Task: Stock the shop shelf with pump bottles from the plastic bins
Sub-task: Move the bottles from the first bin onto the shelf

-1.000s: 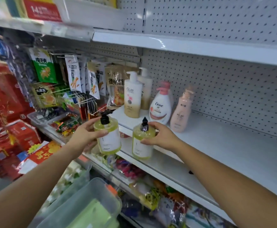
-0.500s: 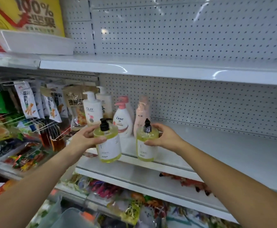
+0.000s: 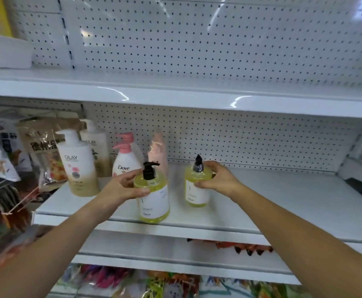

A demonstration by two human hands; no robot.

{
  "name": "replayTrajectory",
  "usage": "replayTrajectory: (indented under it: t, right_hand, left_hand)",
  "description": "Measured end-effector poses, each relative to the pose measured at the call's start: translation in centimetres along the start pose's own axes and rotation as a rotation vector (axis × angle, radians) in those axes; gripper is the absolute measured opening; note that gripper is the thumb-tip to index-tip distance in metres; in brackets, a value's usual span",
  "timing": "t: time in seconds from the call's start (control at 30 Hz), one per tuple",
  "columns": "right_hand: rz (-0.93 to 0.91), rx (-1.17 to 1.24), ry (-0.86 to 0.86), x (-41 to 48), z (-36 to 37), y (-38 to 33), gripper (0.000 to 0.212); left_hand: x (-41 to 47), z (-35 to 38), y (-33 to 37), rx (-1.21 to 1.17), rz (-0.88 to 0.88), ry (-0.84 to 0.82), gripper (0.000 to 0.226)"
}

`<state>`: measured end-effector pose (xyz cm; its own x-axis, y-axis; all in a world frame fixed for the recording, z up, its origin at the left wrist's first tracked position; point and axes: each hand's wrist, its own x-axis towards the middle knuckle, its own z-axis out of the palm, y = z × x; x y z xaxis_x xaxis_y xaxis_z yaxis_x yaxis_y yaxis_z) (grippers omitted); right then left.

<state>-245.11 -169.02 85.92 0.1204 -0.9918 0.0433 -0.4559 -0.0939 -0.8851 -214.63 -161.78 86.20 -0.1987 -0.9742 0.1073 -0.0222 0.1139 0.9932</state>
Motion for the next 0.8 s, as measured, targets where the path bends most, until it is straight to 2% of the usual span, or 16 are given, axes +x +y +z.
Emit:
replayTrajectory:
  t: [0.23,0.47,0.8]
  right_hand:
    - [0.023,0.004,0.027,3.6,1.7,0.6,0.067]
    - [0.035,0.001,0.021,7.5,2.6,0.5,0.062]
    - [0.042,0.029,0.036,11.4,4.1,1.8,0.064]
  left_hand:
    - [2.6,-1.9,-2.5,0.054,-0.062,-0.102,0.095]
    - [4.1,-2.9,-3.2,0.086,-0.081,-0.131,0.086]
    - [4.9,-3.2,-3.6,0.041,-0.091,-0.126,0.109]
